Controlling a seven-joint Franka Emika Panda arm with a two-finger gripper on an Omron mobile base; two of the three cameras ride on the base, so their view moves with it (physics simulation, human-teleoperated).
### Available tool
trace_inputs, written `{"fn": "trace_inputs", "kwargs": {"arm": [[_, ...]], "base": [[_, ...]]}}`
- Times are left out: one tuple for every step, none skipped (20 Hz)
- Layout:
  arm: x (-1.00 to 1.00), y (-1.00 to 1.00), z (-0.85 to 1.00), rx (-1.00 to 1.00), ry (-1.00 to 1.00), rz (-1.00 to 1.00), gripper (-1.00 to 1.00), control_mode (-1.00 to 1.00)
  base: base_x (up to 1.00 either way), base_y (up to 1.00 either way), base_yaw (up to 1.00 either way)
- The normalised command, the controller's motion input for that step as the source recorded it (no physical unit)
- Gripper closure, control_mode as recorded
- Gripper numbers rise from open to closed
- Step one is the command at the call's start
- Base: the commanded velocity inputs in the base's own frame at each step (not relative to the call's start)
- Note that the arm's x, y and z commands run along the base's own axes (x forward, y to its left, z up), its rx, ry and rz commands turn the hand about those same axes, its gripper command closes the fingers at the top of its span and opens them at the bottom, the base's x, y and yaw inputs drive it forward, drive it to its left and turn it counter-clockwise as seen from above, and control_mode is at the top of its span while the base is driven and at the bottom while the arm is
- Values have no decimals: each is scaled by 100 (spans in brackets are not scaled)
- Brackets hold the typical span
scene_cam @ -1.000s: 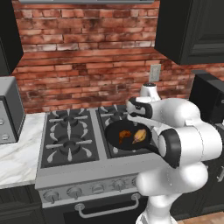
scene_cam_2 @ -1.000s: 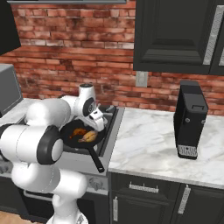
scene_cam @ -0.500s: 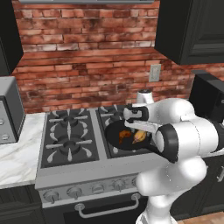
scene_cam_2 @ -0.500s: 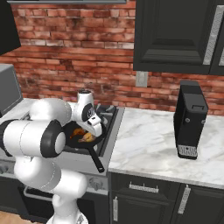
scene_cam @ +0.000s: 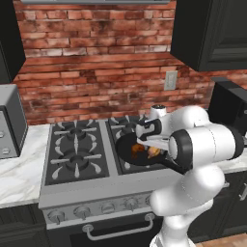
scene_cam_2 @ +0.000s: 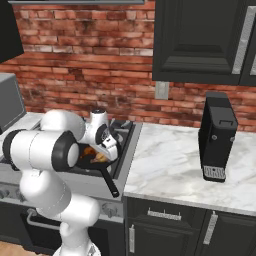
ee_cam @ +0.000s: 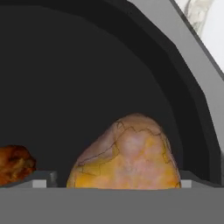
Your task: Take the chicken drumsticks from the pan and place one on each plate on the dining counter.
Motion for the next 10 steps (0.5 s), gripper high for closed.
{"fn": "trace_inputs", "kwargs": {"arm": [[2,0,-20,0,0,0,-100,-100],[3,0,-22,0,0,0,-100,-100],[2,0,-22,0,0,0,-100,-100],[1,0,-22,0,0,0,-100,-100],[0,0,-20,0,0,0,-100,-100],[0,0,-16,0,0,0,-100,-100],[0,0,-15,0,0,0,-100,-100],[0,0,-16,0,0,0,100,-100],[0,0,-9,0,0,0,100,-100],[-1,0,-6,0,0,0,100,-100]], "base": [[0,0,0],[0,0,0],[0,0,0],[0,0,0],[0,0,0],[0,0,0],[0,0,0],[0,0,0],[0,0,0],[0,0,0]]}}
